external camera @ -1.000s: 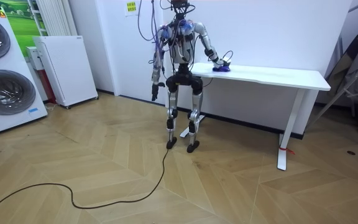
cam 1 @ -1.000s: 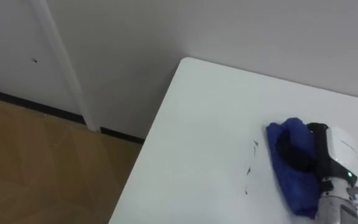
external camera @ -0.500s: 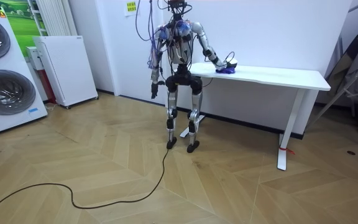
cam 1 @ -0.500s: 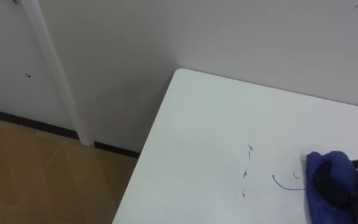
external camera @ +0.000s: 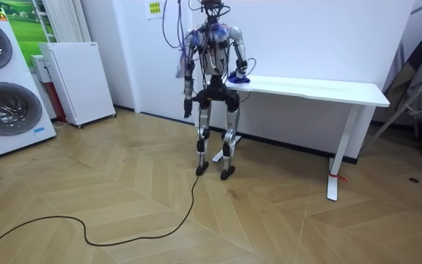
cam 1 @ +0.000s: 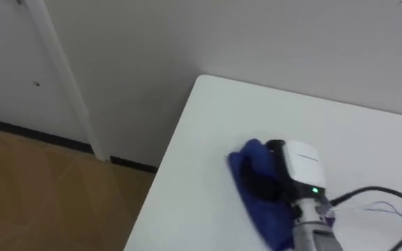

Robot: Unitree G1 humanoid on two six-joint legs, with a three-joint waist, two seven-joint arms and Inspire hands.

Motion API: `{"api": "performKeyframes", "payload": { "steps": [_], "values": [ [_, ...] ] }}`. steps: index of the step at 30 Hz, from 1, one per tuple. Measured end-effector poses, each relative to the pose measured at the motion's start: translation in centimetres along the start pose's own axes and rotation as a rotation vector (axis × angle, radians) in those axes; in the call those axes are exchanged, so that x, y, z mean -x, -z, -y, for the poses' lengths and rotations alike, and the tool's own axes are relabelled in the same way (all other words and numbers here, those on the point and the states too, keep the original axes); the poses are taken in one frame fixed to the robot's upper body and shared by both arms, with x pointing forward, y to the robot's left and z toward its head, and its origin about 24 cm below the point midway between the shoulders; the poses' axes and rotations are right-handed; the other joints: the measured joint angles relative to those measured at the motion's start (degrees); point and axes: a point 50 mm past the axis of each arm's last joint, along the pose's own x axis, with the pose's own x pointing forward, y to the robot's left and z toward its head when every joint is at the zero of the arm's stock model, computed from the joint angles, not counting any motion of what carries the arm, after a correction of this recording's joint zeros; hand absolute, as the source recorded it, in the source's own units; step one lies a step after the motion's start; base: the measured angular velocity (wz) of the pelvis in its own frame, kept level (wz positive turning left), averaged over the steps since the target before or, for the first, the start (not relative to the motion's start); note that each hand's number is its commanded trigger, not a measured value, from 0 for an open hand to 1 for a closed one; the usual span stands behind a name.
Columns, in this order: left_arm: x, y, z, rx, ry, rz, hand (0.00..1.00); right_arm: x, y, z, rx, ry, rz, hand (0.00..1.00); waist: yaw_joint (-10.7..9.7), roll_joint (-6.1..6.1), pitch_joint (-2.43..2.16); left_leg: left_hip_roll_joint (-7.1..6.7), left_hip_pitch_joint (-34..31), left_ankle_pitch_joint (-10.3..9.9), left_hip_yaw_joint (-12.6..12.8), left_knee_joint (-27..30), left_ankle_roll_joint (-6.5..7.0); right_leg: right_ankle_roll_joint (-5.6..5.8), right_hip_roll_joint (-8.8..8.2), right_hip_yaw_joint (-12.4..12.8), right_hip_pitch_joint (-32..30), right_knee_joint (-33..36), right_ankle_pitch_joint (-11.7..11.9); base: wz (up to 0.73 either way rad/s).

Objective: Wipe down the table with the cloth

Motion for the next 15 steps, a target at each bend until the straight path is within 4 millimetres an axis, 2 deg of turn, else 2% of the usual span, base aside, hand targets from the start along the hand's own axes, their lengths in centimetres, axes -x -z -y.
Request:
{"api": "performKeyframes", "payload": {
  "steps": [1, 2, 6, 8, 9, 11, 13, 15],
  "values": [
    [0.1, 0.1, 0.0, 0.000, 0.001, -0.003, 0.00, -0.3, 0.0, 0.2, 0.000, 0.002, 0.009, 1.00, -0.06, -0.08, 0.24, -0.05, -0.43, 0.04, -0.12, 0.10, 0.01, -0.01, -0.06, -0.22, -0.61, 0.02, 0.03, 0.12],
    [0.1, 0.2, 0.1, 0.001, 0.003, -0.005, 0.00, -0.4, 0.0, 0.3, -0.001, 0.003, 0.011, 1.00, -0.19, -0.11, 0.26, -0.05, -0.77, 0.09, -0.15, 0.23, 0.03, -0.03, -0.08, -0.31, -0.86, 0.03, 0.10, 0.05],
    [0.3, 1.2, -0.1, 0.028, 0.000, -0.035, 0.00, 0.4, 1.3, 0.1, 0.003, 0.011, -0.013, 1.00, -2.25, -0.23, 0.12, -0.42, -1.35, 0.15, -1.30, 0.90, 0.12, 0.15, -0.63, -1.73, -0.64, -0.28, 0.03, 0.20],
    [0.3, 1.3, -0.7, 0.053, -0.020, -0.038, 0.00, 2.0, 3.5, 0.1, 0.004, 0.049, -0.088, 1.00, -3.13, -0.52, -0.34, -0.84, -0.94, 0.39, -0.88, 0.85, 0.41, 0.66, -1.02, -1.94, 0.09, -0.25, -0.40, 0.33],
    [0.3, 1.6, -0.8, 0.057, -0.027, -0.048, 0.00, 2.6, 4.1, 0.2, 0.007, 0.064, -0.113, 1.00, -3.29, -0.47, -0.38, -0.94, -0.80, 0.44, -0.69, 0.85, 0.51, 0.73, -1.17, -2.03, 0.36, -0.30, -0.44, 0.24],
    [0.4, 2.0, -1.9, 0.077, -0.067, -0.056, 0.00, 5.4, 7.1, 0.7, 0.004, 0.129, -0.250, 1.00, -4.21, -1.03, -0.78, -1.51, -0.64, 0.66, -0.34, 0.84, 0.90, 1.17, -1.84, -2.16, 1.00, -0.19, -0.68, 0.23],
    [0.6, 2.8, -2.6, 0.102, -0.105, -0.077, 0.00, 7.3, 9.2, 0.9, -0.012, 0.185, -0.367, 1.00, -5.52, -1.39, -0.87, -1.66, -0.39, 0.71, 0.90, 0.66, 1.10, 1.46, -2.07, -1.87, 1.66, -0.23, -0.82, 0.18],
    [0.7, 3.2, -3.1, 0.121, -0.131, -0.088, 0.00, 9.1, 11.0, 1.1, -0.044, 0.246, -0.498, 1.00, -6.00, -1.49, -0.89, -1.83, 0.33, 0.49, 0.95, 0.55, 1.44, 1.71, -2.14, -1.19, 2.38, -0.18, -0.97, 0.02]
  ]
}}
